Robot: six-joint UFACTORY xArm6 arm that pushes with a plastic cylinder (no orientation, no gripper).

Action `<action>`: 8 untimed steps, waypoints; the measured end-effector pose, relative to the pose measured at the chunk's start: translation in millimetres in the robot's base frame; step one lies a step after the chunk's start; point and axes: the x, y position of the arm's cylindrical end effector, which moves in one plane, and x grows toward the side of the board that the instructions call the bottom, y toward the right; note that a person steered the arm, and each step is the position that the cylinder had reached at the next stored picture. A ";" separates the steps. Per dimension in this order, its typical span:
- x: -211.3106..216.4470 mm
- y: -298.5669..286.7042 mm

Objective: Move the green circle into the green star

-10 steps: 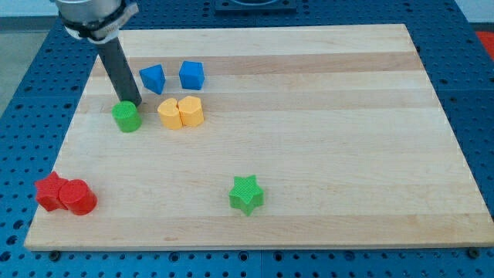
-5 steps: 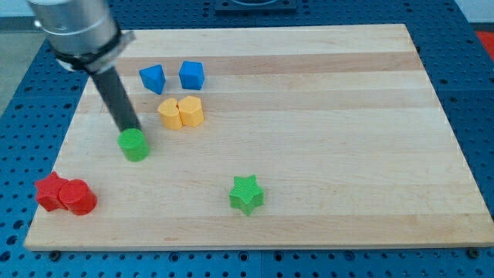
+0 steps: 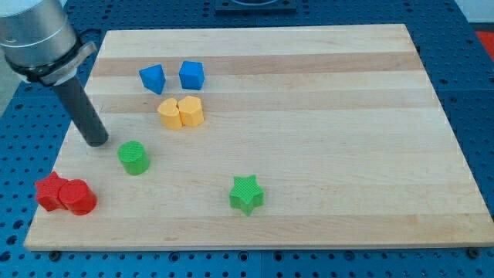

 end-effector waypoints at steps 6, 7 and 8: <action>44.9 147.8; 23.2 181.9; 27.6 227.6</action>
